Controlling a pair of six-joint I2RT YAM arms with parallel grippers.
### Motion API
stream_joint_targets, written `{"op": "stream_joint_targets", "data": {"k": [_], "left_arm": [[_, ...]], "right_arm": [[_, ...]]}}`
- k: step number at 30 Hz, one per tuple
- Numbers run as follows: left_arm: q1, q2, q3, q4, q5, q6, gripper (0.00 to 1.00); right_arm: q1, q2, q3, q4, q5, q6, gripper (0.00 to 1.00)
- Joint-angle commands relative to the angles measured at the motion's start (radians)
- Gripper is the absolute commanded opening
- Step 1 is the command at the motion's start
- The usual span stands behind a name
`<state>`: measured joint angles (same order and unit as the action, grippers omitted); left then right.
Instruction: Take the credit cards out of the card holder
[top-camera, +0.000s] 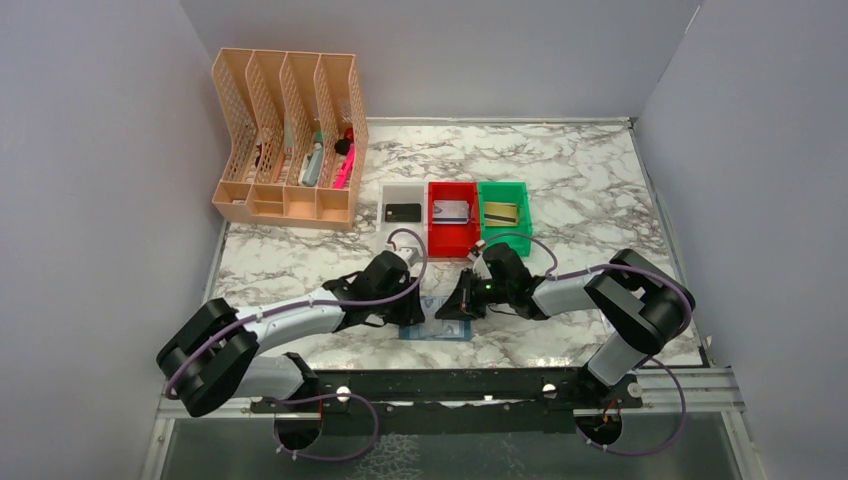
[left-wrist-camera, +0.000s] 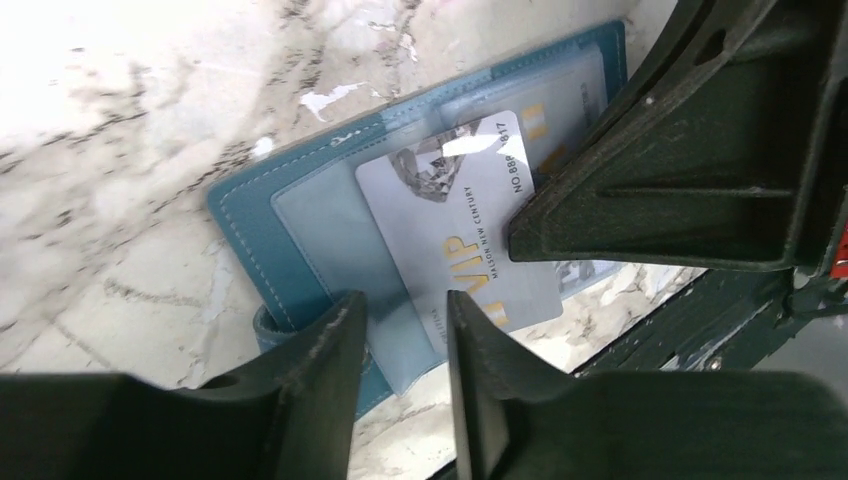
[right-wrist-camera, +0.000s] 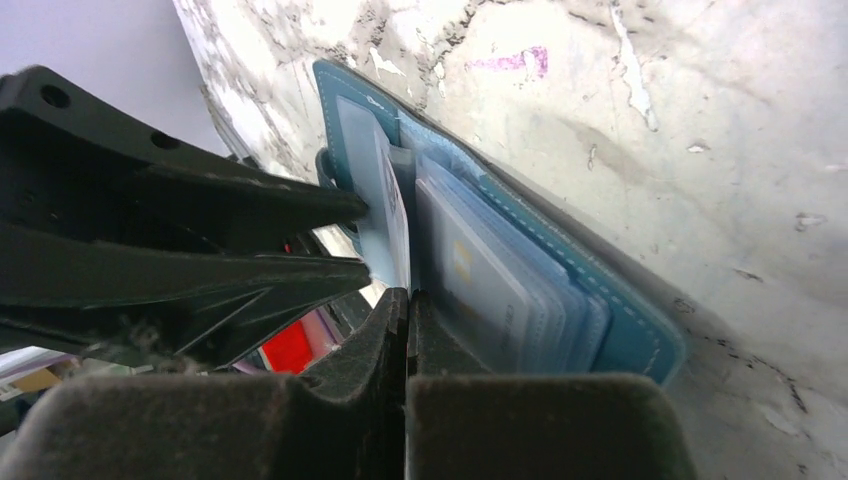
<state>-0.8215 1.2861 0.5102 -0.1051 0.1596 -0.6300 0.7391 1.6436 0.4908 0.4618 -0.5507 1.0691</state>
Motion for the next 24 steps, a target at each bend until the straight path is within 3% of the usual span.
{"op": "stream_joint_targets", "data": {"k": [1, 6, 13, 19, 24], "left_arm": [[0.005, -0.066, 0.006, -0.156, -0.192, 0.007, 0.43], [0.004, -0.122, -0.019, -0.167, -0.236, -0.035, 0.57], [0.005, -0.097, -0.026, -0.219, -0.254, -0.060, 0.57], [0.005, -0.191, 0.012, -0.168, -0.234, -0.051, 0.60], [0.005, -0.200, 0.046, -0.151, -0.175, -0.027, 0.60]], "right_arm": [[-0.003, -0.001, -0.002, -0.069, 0.036, -0.026, 0.03], [-0.003, 0.014, 0.000, -0.068, 0.034, -0.027, 0.03], [-0.003, 0.007, -0.002, -0.077, 0.039, -0.028, 0.03], [-0.003, -0.004, 0.017, -0.048, -0.001, -0.034, 0.03], [-0.003, -0.035, 0.035, -0.058, -0.009, -0.039, 0.09]]}}
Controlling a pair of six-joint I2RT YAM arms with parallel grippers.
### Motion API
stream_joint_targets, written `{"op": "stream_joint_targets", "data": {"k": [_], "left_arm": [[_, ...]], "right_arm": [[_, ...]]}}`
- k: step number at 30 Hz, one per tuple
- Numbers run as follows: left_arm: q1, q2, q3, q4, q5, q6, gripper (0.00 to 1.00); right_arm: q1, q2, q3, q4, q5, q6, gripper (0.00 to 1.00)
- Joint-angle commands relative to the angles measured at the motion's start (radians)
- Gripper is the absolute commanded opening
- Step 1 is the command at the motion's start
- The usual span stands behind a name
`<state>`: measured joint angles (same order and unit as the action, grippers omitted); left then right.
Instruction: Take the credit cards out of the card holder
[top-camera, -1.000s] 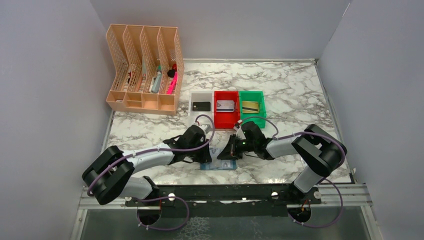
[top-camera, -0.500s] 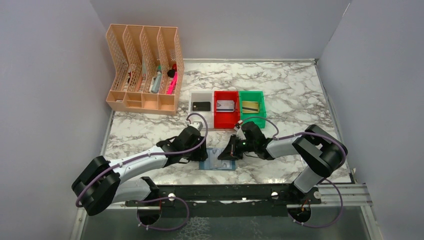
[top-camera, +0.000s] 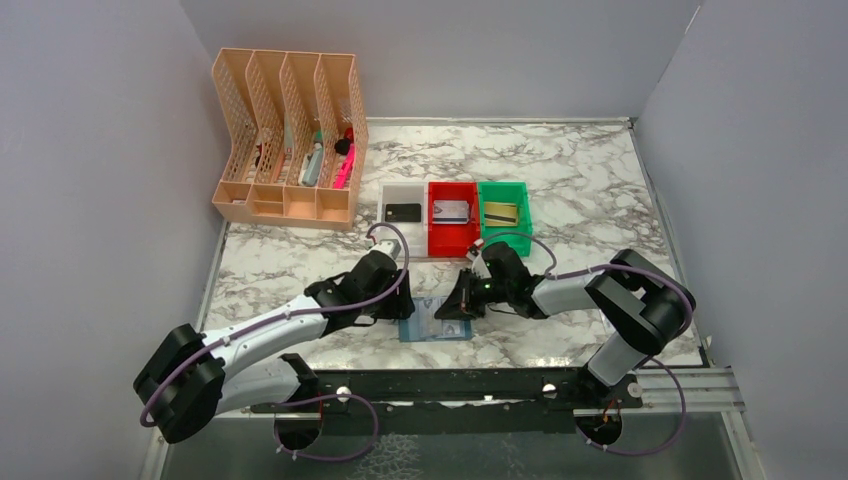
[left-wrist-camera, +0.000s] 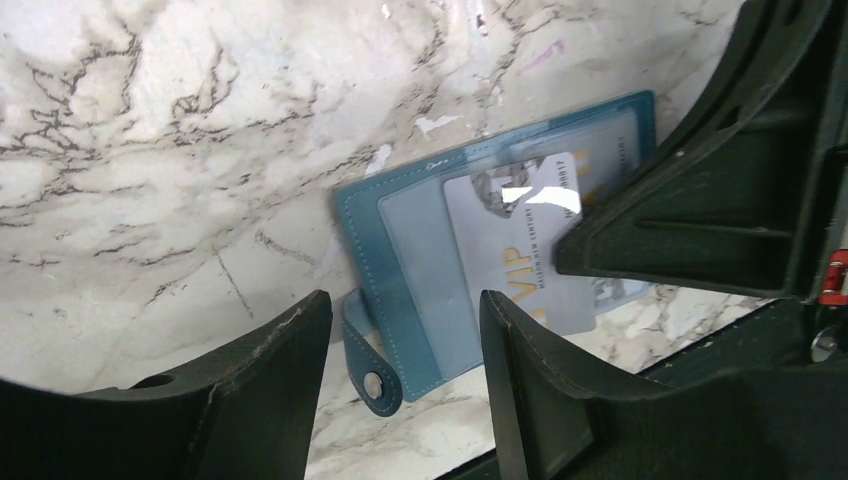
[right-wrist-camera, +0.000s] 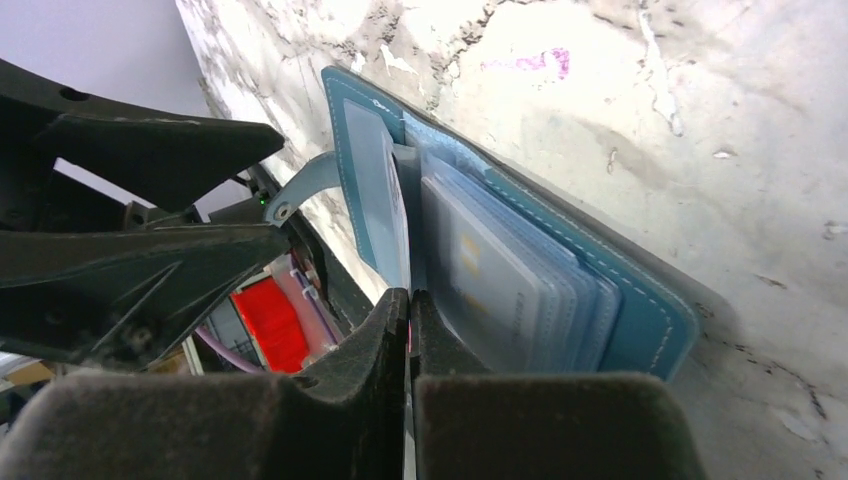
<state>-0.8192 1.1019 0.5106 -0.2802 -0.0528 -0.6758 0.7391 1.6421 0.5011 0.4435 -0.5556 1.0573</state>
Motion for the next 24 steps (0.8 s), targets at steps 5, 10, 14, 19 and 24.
{"op": "stream_joint_targets", "data": {"k": [5, 10, 14, 19, 24], "left_arm": [[0.002, -0.013, 0.035, 0.054, 0.079, 0.032, 0.56], [0.002, 0.024, 0.016, 0.088, 0.128, 0.033, 0.51], [0.002, 0.058, 0.001, 0.104, 0.143, 0.030, 0.47], [0.002, 0.082, -0.023, 0.130, 0.153, 0.021, 0.44], [0.002, 0.086, -0.038, 0.144, 0.155, 0.016, 0.42]], "right_arm": [[-0.002, -0.024, 0.050, -0.062, -0.012, -0.039, 0.18], [-0.003, 0.011, 0.042, 0.004, -0.040, -0.013, 0.21], [-0.001, 0.037, 0.052, 0.024, -0.060, -0.008, 0.22], [0.000, 0.051, 0.060, 0.020, -0.058, -0.013, 0.22], [0.005, 0.072, 0.072, 0.038, -0.069, -0.007, 0.22]]}}
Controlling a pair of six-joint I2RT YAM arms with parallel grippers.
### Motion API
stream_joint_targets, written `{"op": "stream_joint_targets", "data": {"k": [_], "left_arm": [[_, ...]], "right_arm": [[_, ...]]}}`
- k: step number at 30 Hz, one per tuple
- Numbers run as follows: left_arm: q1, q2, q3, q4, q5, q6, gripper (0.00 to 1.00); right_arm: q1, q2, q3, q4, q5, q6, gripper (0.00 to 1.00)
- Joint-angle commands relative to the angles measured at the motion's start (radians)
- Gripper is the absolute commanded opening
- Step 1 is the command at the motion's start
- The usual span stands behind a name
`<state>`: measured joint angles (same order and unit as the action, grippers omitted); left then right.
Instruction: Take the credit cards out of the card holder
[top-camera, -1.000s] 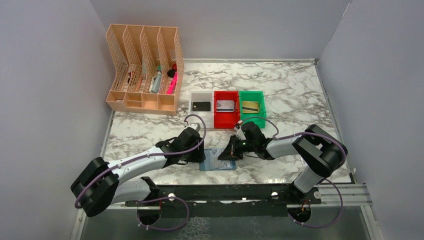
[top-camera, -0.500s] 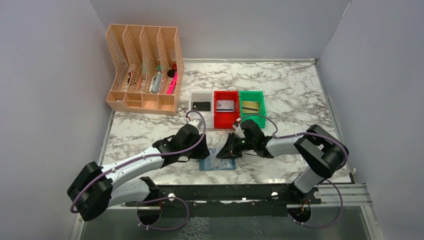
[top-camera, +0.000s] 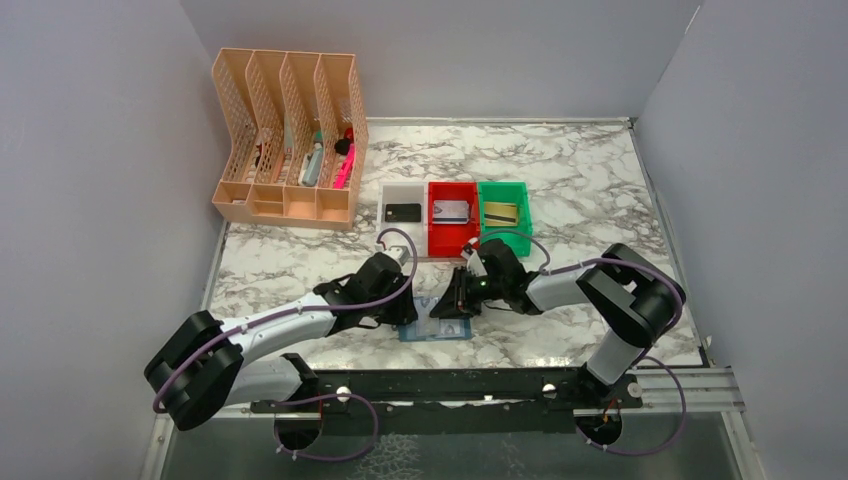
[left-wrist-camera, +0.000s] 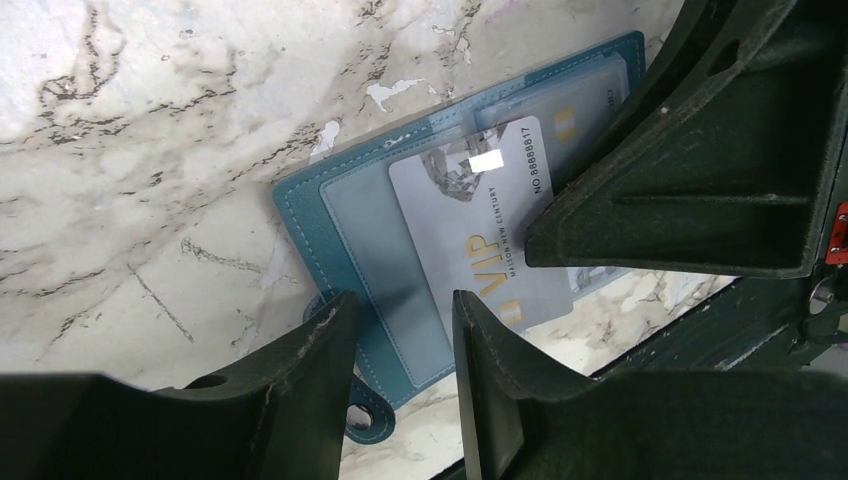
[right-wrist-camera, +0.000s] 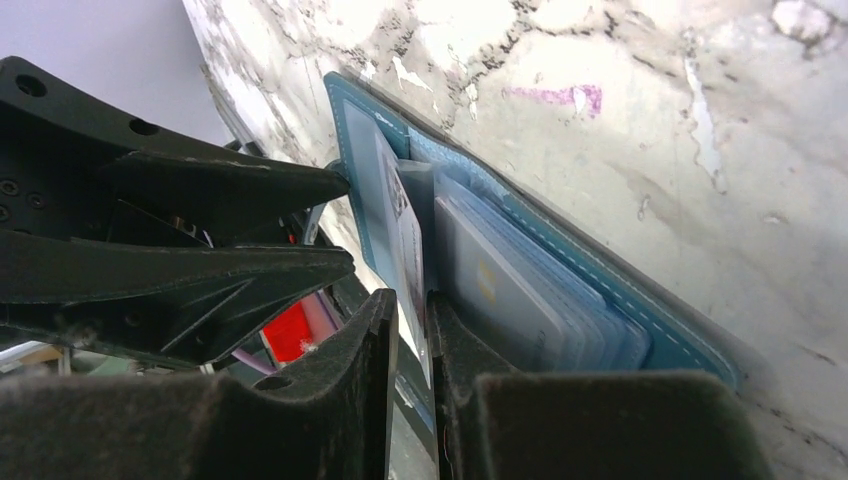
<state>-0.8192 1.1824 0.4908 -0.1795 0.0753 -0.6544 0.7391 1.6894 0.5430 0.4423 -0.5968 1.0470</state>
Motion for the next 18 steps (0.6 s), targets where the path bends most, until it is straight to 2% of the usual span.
{"op": "stream_joint_targets", "data": {"k": [1, 4, 8, 10, 18], "left_arm": [[0.003, 0.010, -0.018, 0.044, 0.029, -0.003, 0.42], [0.003, 0.026, -0.015, 0.045, 0.033, 0.001, 0.41], [0.003, 0.035, -0.016, 0.045, 0.029, 0.002, 0.39], [0.001, 0.027, -0.018, 0.041, 0.022, 0.002, 0.39], [0.003, 0.003, -0.016, 0.003, -0.024, 0.005, 0.39]], "right_arm": [[0.008, 0.030, 0.032, 0.039, -0.028, 0.004, 0.22], [0.015, 0.040, 0.039, 0.040, -0.024, 0.006, 0.21], [0.016, 0.022, 0.041, 0.021, -0.002, 0.002, 0.06], [0.016, -0.008, 0.043, -0.028, 0.031, -0.016, 0.01], [0.014, -0.144, 0.047, -0.223, 0.148, -0.099, 0.01]]}}
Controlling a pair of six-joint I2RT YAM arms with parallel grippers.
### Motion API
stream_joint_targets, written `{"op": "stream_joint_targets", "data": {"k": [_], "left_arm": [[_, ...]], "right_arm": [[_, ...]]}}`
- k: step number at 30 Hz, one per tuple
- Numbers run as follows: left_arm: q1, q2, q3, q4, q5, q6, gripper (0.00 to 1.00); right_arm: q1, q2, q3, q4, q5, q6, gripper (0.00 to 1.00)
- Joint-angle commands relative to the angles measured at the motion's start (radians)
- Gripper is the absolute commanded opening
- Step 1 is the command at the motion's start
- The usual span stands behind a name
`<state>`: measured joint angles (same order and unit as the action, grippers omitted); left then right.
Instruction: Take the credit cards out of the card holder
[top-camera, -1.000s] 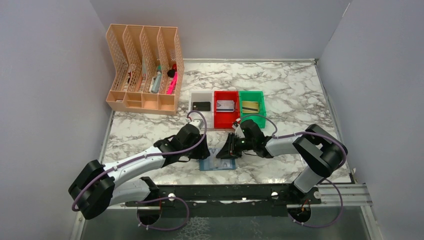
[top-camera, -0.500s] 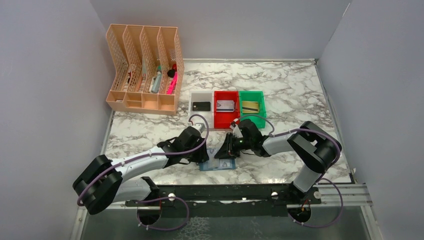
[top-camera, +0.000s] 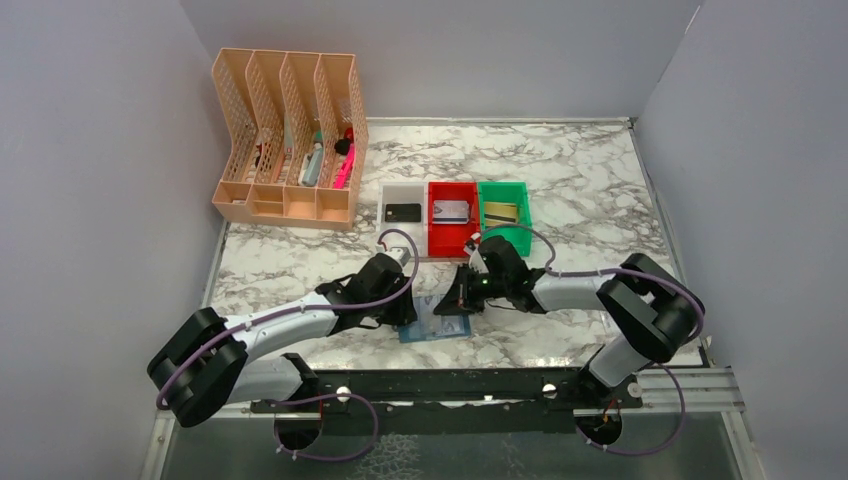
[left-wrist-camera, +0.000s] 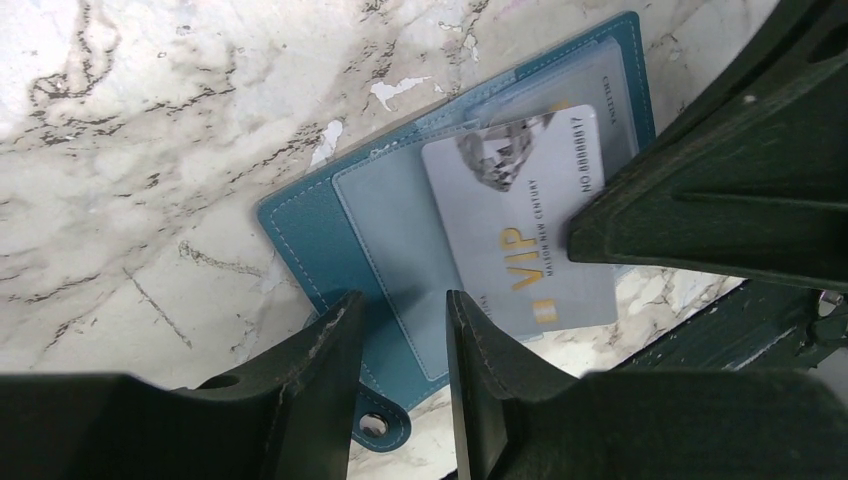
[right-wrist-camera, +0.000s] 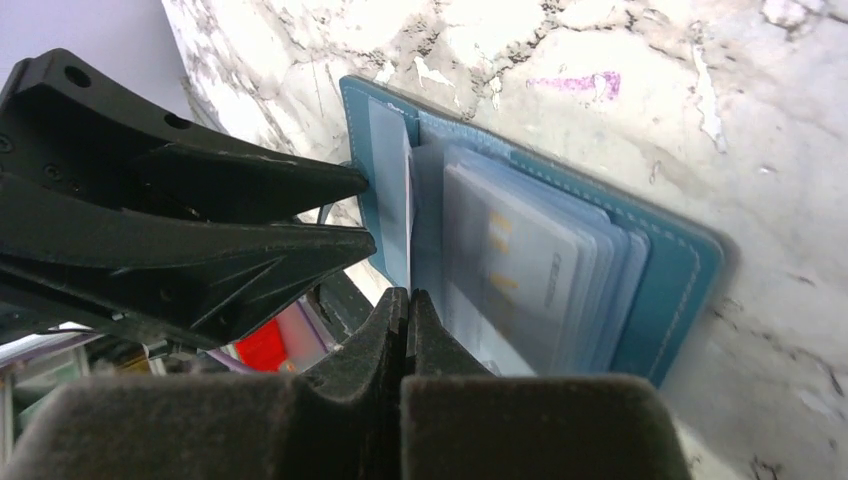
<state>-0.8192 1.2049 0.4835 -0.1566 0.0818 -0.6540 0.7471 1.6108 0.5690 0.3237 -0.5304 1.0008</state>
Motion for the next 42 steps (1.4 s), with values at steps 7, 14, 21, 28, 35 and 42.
{"op": "stream_joint_targets", "data": {"k": [7, 14, 21, 28, 35, 42], "left_arm": [[0.002, -0.020, 0.001, -0.037, -0.045, 0.011, 0.38], [0.002, -0.032, 0.002, -0.046, -0.052, 0.014, 0.39], [0.002, -0.052, 0.001, -0.048, -0.066, 0.009, 0.42], [0.002, -0.080, 0.022, -0.050, -0.068, 0.008, 0.48], [0.003, -0.110, 0.030, -0.058, -0.060, 0.008, 0.52], [0.002, -0.141, 0.033, -0.073, -0.056, 0.010, 0.53]], "right_arm": [[0.005, -0.121, 0.015, -0.147, 0.106, -0.070, 0.01], [0.005, -0.163, 0.057, -0.236, 0.135, -0.121, 0.01], [0.003, -0.260, 0.099, -0.369, 0.214, -0.171, 0.01], [0.003, -0.229, 0.089, -0.369, 0.175, -0.176, 0.01], [0.005, -0.055, 0.064, -0.162, -0.004, -0.138, 0.01], [0.005, -0.023, 0.090, -0.144, -0.009, -0.143, 0.01]]}}
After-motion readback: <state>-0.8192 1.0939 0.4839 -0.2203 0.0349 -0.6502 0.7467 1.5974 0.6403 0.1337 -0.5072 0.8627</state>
